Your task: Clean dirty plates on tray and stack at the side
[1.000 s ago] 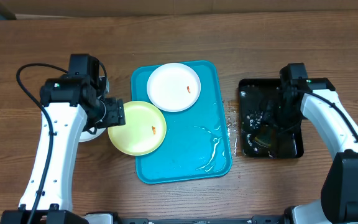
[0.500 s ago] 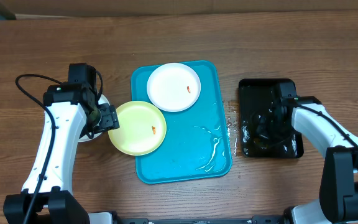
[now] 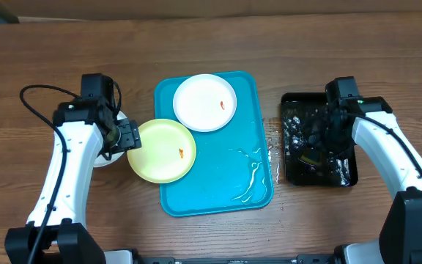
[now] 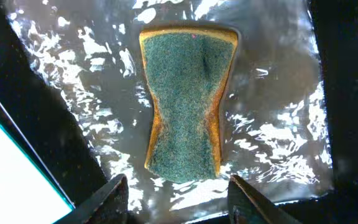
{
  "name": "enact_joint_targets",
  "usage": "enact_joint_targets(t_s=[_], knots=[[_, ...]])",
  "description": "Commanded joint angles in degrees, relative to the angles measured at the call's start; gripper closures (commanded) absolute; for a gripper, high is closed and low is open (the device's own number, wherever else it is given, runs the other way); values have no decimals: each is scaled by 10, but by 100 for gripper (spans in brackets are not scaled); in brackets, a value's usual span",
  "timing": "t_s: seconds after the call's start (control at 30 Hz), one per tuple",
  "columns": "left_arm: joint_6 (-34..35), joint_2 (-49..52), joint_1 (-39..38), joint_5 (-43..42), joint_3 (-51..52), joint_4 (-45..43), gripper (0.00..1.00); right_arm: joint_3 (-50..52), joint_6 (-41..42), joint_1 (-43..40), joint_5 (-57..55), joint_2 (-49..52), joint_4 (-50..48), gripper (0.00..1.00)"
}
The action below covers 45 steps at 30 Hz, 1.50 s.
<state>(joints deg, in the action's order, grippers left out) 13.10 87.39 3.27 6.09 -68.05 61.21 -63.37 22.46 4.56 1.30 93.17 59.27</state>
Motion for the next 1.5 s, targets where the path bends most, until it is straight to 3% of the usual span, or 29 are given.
enact_joint_targets(t_s=[0.0, 0.1, 0.17, 0.23, 0.3, 0.37, 0.63, 0.73, 0.8, 1.07, 1.17, 1.47], knots=[[-19, 4, 0, -2, 52, -51, 17, 20, 3, 3, -3, -6, -19, 45], [-37, 4, 0, -21, 93, -112, 18, 42, 3, 3, 3, -6, -42, 43], [-51, 4, 0, -55, 117, -144, 24, 52, 3, 3, 5, -6, -48, 43], [-56, 4, 0, -83, 129, -159, 44, 56, 3, 3, 5, -6, -48, 43], [-56, 4, 0, -112, 130, -162, 76, 56, 3, 3, 5, -6, -48, 43], [-59, 3, 0, -134, 130, -163, 96, 56, 3, 3, 5, -6, -49, 44], [-80, 2, -9, -160, 127, -111, 96, 56, 3, 3, 5, -6, -49, 48], [-82, -1, -10, -118, 117, -93, 94, 56, 3, 3, 11, -6, -49, 48], [-78, -1, -9, -94, 110, -92, 73, 56, 3, 3, 16, -6, -50, 48], [-78, -1, -6, -38, 94, -115, 22, 56, 3, 3, 18, -6, -51, 48], [-78, 1, -6, -10, 98, -136, 21, 56, 3, 3, 18, -6, -52, 48], [-78, 49, -7, -42, 125, -170, 44, 56, 3, 3, 18, -6, -57, 48]])
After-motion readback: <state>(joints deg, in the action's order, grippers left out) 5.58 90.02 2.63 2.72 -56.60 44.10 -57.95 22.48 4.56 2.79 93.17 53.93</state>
